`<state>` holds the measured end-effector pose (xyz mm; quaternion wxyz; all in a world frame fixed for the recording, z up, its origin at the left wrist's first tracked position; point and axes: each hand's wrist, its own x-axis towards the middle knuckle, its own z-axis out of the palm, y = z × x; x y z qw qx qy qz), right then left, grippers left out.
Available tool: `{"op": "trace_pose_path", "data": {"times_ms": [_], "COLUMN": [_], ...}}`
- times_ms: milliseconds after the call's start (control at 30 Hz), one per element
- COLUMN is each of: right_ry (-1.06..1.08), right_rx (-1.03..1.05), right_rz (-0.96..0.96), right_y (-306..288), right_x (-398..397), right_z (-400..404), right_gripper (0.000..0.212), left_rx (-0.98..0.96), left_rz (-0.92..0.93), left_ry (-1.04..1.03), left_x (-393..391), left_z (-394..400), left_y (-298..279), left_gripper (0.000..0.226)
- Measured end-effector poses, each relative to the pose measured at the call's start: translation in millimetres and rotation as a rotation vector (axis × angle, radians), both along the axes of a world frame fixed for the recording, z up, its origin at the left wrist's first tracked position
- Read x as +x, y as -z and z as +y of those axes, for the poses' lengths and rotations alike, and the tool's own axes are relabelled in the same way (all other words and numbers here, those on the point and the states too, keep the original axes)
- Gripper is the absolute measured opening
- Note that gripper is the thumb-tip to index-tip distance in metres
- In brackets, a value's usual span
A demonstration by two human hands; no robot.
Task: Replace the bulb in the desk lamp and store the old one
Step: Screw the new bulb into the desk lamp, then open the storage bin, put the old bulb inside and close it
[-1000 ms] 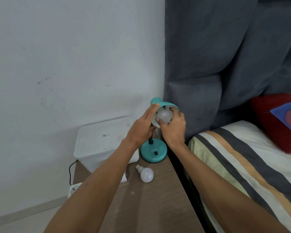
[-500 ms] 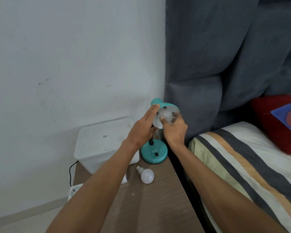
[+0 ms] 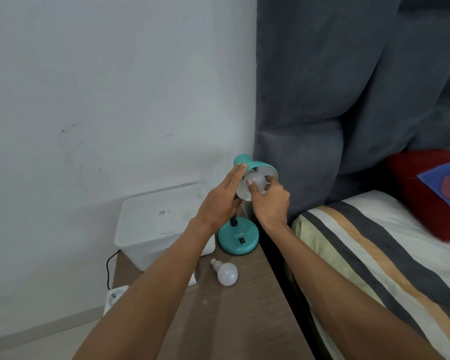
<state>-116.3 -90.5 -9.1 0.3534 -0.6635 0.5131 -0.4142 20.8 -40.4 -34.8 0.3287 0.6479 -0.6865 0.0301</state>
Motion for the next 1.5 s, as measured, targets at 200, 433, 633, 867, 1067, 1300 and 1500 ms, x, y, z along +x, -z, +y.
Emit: {"op": "trace_pose_path", "data": {"times_ms": [200,433,633,867,1067,1300,1500], "right_ry": [-0.095,-0.088,-0.06,-0.112,-0.402,-0.494,-0.54], "right_rx": [-0.211,-0.036,-0.083,-0.374,-0.294,-0.082,0.088], "right_rz": [0.13,0.082,0.146,0.084,0.141,0.34,0.351], "right_y": [1,-6,-21,-39,-29,31,63], "right_x": [1,-1,-11,-7,48,95,117], "right_z": [4,0,6,32,61,57,37], "right_gripper": [0.062,0.053,0.05,0.028,0.031,0.062,0.086], "left_rx": [-0.003,0.01,0.032,0.017,0.099,0.195,0.278], "left_rz": [0.001,-0.018,-0.012,0.036,0.135,0.292,0.673], "left_ry": [0.005,-0.007,-0.048,-0.249,-0.578,-0.752,-0.665], "left_x": [1,0,-7,8,58,136,163], "left_z": [-1,-1,7,58,126,183,181], "left_y": [3,3,-7,-16,-9,21,37], "left_gripper": [0.095,0.092,0.09,0.071,0.066,0.083,0.108]}}
